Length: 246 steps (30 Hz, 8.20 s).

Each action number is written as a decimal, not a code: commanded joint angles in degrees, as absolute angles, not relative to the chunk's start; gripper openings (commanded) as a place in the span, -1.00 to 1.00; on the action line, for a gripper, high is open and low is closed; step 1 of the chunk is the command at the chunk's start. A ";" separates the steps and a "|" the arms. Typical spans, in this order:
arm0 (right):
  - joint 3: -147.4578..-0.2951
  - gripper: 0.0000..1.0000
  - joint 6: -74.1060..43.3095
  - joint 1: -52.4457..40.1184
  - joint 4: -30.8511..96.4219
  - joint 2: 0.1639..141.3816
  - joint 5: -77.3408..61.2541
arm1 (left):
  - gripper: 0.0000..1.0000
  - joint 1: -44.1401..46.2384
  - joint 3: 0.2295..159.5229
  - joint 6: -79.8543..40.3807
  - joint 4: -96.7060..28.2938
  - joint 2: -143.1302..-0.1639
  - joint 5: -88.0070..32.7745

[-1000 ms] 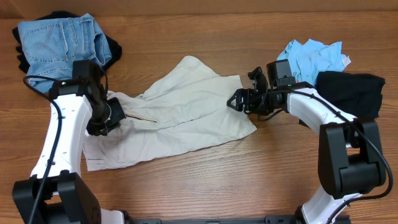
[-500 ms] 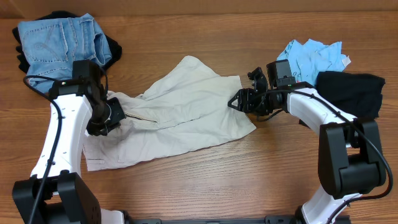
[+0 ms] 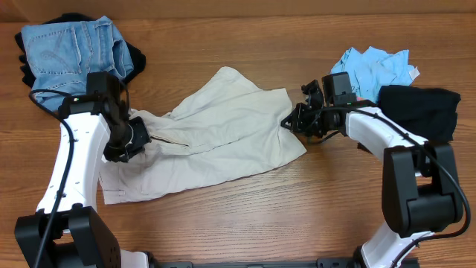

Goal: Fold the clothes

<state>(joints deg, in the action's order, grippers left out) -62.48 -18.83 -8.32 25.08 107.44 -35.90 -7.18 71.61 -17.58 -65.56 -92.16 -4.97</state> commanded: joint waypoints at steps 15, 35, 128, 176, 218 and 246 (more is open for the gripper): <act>-70.57 -0.92 -21.08 1.69 37.69 70.76 -32.51 | -0.92 -3.73 100.57 -10.31 -86.63 -73.95 -16.58; -108.29 -0.93 -21.06 1.69 69.52 64.34 -6.90 | -0.92 -3.73 140.29 -21.76 -90.83 -70.74 -22.17; -105.38 -0.93 -25.61 2.46 76.90 62.43 -2.37 | -0.92 37.91 144.38 -29.95 -96.79 -86.08 11.22; -105.34 0.05 -18.20 -16.40 56.18 107.48 -21.08 | 0.19 28.21 88.20 -62.89 -96.82 -82.11 25.10; -84.64 -0.92 -12.73 -17.56 46.44 120.36 -19.33 | -0.92 31.35 42.26 -57.41 -56.69 -82.94 -6.70; -79.55 -0.92 -24.32 -4.69 47.90 121.01 -6.02 | -0.92 7.25 55.61 -39.53 -43.42 -99.74 -3.36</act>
<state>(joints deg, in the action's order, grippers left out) -81.21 -22.06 -7.66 45.98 119.74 -13.61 8.62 51.40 -42.52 -46.63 -97.30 -14.35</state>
